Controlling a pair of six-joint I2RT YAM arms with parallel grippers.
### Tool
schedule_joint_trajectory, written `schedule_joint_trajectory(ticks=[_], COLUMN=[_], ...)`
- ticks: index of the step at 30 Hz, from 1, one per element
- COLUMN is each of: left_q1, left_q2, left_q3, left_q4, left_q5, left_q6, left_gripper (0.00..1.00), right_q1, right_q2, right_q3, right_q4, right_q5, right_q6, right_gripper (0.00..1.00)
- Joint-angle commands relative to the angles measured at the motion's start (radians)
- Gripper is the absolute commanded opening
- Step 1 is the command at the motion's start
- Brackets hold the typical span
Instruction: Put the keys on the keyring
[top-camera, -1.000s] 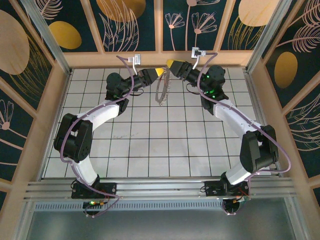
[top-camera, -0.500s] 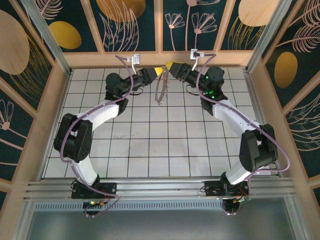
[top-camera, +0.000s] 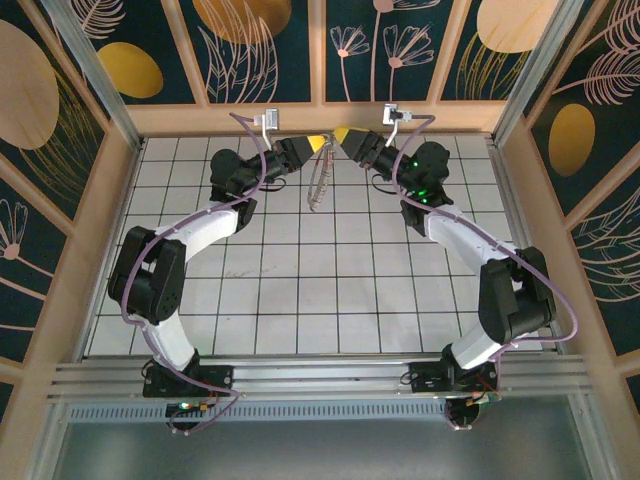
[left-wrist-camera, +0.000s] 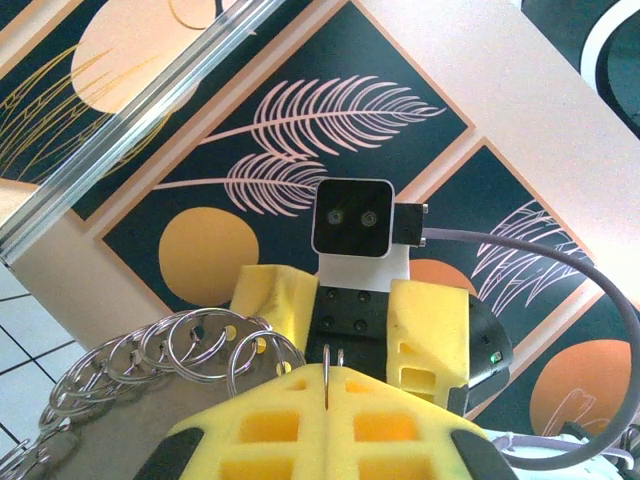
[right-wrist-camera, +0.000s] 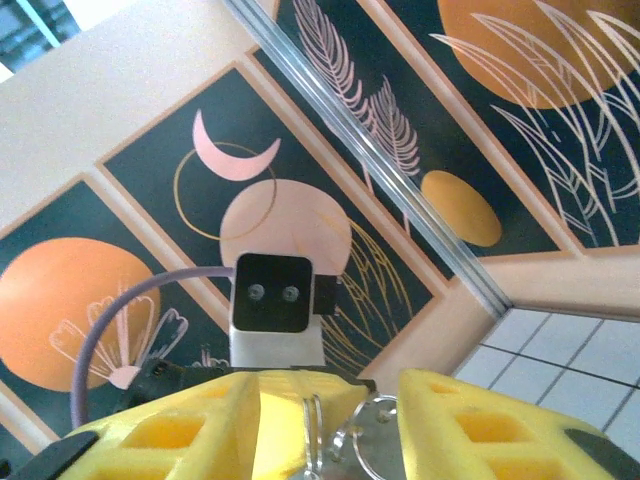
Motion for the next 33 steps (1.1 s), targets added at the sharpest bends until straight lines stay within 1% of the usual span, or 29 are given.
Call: schedule_joint_trajectory(ticks=[1, 8, 11, 17, 23, 26, 28, 33], left_q1=[0.010, 0.012, 0.013, 0.013, 0.013, 0.013, 0.013, 0.013], left_q2=[0.005, 0.002, -0.002, -0.011, -0.010, -0.010, -0.008, -0.012], left_q3=[-0.002, -0.013, -0.015, -0.016, -0.022, -0.024, -0.022, -0.025], left_q4=[0.083, 0.086, 0.083, 0.062, 0.066, 0.066, 0.068, 0.066], left_q5=[-0.011, -0.008, 0.000, -0.005, -0.007, -0.010, -0.009, -0.008], left_q6=[-0.020, -0.027, -0.028, -0.006, -0.009, -0.006, -0.008, -0.005], left_gripper=[0.00, 0.00, 0.00, 0.00, 0.00, 0.00, 0.00, 0.00], right_q1=[-0.002, 0.025, 0.037, 0.056, 0.062, 0.064, 0.067, 0.070], right_q2=[0.020, 0.044, 0.054, 0.077, 0.078, 0.074, 0.070, 0.073], right_q3=[-0.001, 0.002, 0.011, 0.032, 0.026, 0.026, 0.032, 0.040], right_q4=[0.116, 0.129, 0.128, 0.110, 0.094, 0.083, 0.057, 0.030], right_q5=[-0.031, -0.026, -0.031, -0.037, -0.034, -0.037, -0.033, -0.037], right_q6=[0.045, 0.045, 0.043, 0.033, 0.025, 0.015, 0.000, -0.016], right_gripper=[0.36, 0.27, 0.26, 0.26, 0.23, 0.27, 0.27, 0.17])
